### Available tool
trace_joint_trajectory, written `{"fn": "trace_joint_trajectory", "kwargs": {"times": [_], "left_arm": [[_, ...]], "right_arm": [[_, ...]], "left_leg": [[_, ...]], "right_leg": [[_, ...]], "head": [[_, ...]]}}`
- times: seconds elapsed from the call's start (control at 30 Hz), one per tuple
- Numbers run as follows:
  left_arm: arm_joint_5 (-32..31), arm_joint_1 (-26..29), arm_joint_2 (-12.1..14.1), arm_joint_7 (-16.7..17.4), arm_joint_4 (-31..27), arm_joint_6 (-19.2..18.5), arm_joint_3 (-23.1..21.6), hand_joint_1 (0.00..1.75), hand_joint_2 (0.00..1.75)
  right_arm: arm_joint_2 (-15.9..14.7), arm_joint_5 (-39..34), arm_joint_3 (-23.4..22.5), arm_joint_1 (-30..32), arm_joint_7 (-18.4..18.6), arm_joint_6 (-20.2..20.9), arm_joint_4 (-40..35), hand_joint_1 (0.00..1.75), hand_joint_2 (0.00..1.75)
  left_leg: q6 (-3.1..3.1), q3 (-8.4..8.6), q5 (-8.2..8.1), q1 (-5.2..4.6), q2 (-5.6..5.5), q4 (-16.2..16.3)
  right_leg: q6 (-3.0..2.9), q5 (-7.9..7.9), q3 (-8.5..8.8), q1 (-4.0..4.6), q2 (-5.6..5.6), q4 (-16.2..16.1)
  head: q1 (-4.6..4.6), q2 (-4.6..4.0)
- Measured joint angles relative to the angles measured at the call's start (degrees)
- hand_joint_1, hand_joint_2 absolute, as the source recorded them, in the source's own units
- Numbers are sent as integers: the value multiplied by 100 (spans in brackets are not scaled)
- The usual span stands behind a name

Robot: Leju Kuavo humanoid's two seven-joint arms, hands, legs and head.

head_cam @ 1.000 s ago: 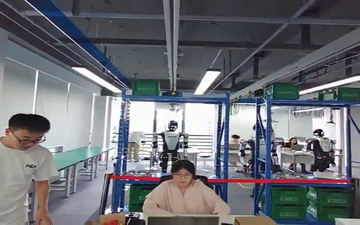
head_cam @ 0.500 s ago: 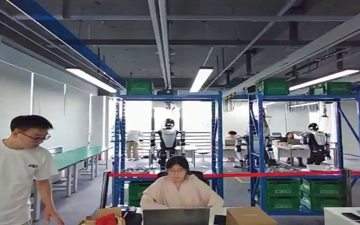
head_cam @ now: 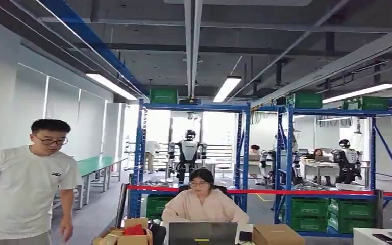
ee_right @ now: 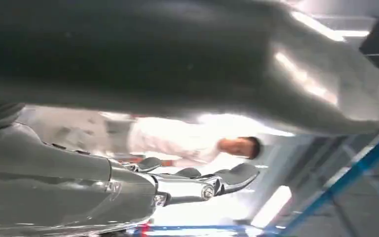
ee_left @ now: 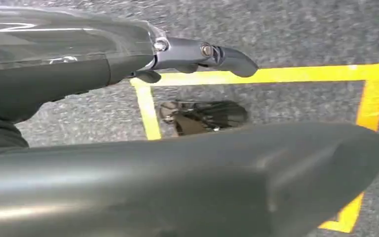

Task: Take the parts from the cabinet and place them on the table.

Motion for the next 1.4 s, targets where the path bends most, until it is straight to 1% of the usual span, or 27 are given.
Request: {"fn": "trace_joint_trajectory", "kwargs": {"times": [0.03,0.1,0.13,0.17,0.2,0.23,0.33,0.37,0.4,0.47,0.5,0.53,0.57,0.63,0.67,0.7,0.73,0.83,0.87,0.9,0.97,1.0,1.03,1.07,1.13,1.37,1.4], "left_arm": [[2,6,-2,0,0,0,17,0,0],[17,15,-4,0,0,0,37,0,0],[17,19,-4,0,0,2,59,0,0],[17,21,-11,0,0,0,76,0,0],[20,26,-26,0,0,2,81,0,0],[37,27,-26,0,0,2,90,0,0],[76,31,-22,-15,0,-9,157,0,0],[87,32,-15,-20,0,-15,179,0,0],[87,51,-15,-22,0,-20,184,0,0],[83,60,-13,-22,0,-55,199,0,0],[72,57,-13,-22,0,-57,212,0,0],[66,60,-13,-22,0,-59,221,0,0],[59,65,-9,-22,0,-59,232,0,0],[48,62,7,-28,0,-61,256,0,0],[44,55,15,-37,0,-68,260,0,0],[42,45,15,-39,0,-68,260,0,0],[39,34,17,-55,0,-68,262,0,0],[7,32,18,-74,0,-72,275,0,0],[-4,36,17,-77,0,-83,282,0,0],[-11,32,17,-77,0,-83,289,0,0],[-18,29,22,-70,0,-79,308,0,0],[-18,29,22,-63,0,-76,313,0,0],[-18,29,22,-50,0,-74,319,0,0],[-20,29,22,-48,0,-72,328,0,0],[-22,30,22,-42,0,-72,348,0,0],[-24,30,22,-39,0,-72,348,0,0],[-26,28,22,-28,0,-68,354,0,0]], "right_arm": [[-19,41,35,59,0,-110,115,0,0],[-52,74,103,163,0,-256,297,0,0],[-74,72,144,193,0,-301,385,0,0],[-87,70,170,206,-2,-325,448,0,0],[-96,70,186,223,-2,-352,481,0,0],[-101,68,210,218,7,-382,509,0,0],[-135,74,310,250,133,-594,770,0,0],[-151,89,345,229,146,-670,899,0,0],[-151,98,387,234,158,-715,1001,0,0],[-160,118,485,232,173,-846,1187,0,0],[-164,150,537,212,197,-958,1317,0,0],[-175,179,586,188,230,-1080,1456,0,0],[-179,238,631,163,271,-1247,1629,0,0],[-184,348,724,93,343,-1565,2007,0,0],[-186,374,760,64,348,-1639,2187,0,0],[-186,387,789,44,346,-1685,2310,0,0],[-192,409,817,22,356,-1753,2424,0,0],[-203,568,876,-134,632,-2176,3003,0,0],[-210,614,874,-177,673,-2296,3248,0,0],[-210,645,874,-217,680,-2396,3524,0,0],[-208,745,874,-406,654,-2638,4263,0,0],[-201,789,863,-527,616,-2758,4698,0,0],[-179,848,841,-643,592,-2908,5170,0,0],[-166,914,815,-747,571,-3065,5588,0,0],[-140,979,724,-929,555,-3277,6415,0,0],[-138,983,717,-943,557,-3293,6475,0,0],[-135,1003,640,-1083,634,-3473,7046,0,0]], "left_leg": [[0,-91,63,-12,2,12],[1,-253,166,-41,0,36],[-5,-323,223,-60,-3,40],[-12,-356,275,-62,-4,44],[-44,-367,309,-95,-11,56],[-74,-375,358,-101,-7,66],[-175,-449,534,-86,-5,43],[-201,-512,367,-66,-12,94],[-225,-583,22,-56,-17,296],[-280,-757,-666,-30,-17,1084],[-302,-833,-849,-28,-16,1523],[-317,-842,-826,-23,-16,1816],[-327,-770,-631,-14,-16,1901],[-330,-321,-149,8,-16,1402],[-326,20,-119,15,-16,936],[-311,406,-294,12,-19,417],[-253,639,-453,0,-23,-38],[-143,537,-423,-20,-20,-58],[-90,486,-349,22,19,-70],[-45,420,-288,17,22,-67],[5,235,-134,1,24,-63],[7,135,-60,-6,27,-56],[5,33,6,-10,30,-42],[2,-66,65,-11,31,-17],[-6,-254,166,-22,29,34],[-8,-270,176,-24,28,38],[-28,-356,267,-34,22,49]], "right_leg": [[1,85,23,1,0,229],[-24,547,372,5,2,-26],[-73,727,706,17,7,-486],[-150,731,1120,43,13,-1070],[-216,627,1600,102,17,-1710],[-232,534,1792,94,5,-2090],[-276,611,1703,121,2,-2140],[-331,686,1626,76,-37,-2151],[-397,747,1522,76,-35,-2141],[-400,868,1323,83,-45,-2083],[-402,922,1200,85,-57,-2036],[-398,968,1087,85,-64,-1981],[-391,1012,954,85,-70,-1914],[-361,1085,700,80,-69,-1763],[-335,1109,602,79,-64,-1695],[-311,1127,530,98,-61,-1624],[-283,1154,479,110,-58,-1557],[-180,1336,397,107,-56,-1561],[-137,1258,370,87,-40,-1537],[-101,998,315,85,-25,-1427],[-56,272,117,48,-17,-678],[-39,44,37,41,-15,-250],[-29,10,13,39,-14,54],[-22,154,72,39,-11,178],[-37,628,477,40,-5,-210],[-43,662,535,40,-5,-285],[-130,700,1182,57,3,-1175]], "head": [[0,-2],[0,-2],[0,-2],[0,-2],[0,2],[4,2],[4,2],[7,2],[7,9],[7,7],[7,5],[4,2],[6,2],[4,2],[4,0],[4,2],[4,2],[4,2],[2,0],[0,0],[0,0],[0,0],[2,0],[0,0],[0,0],[0,0],[0,0]]}}
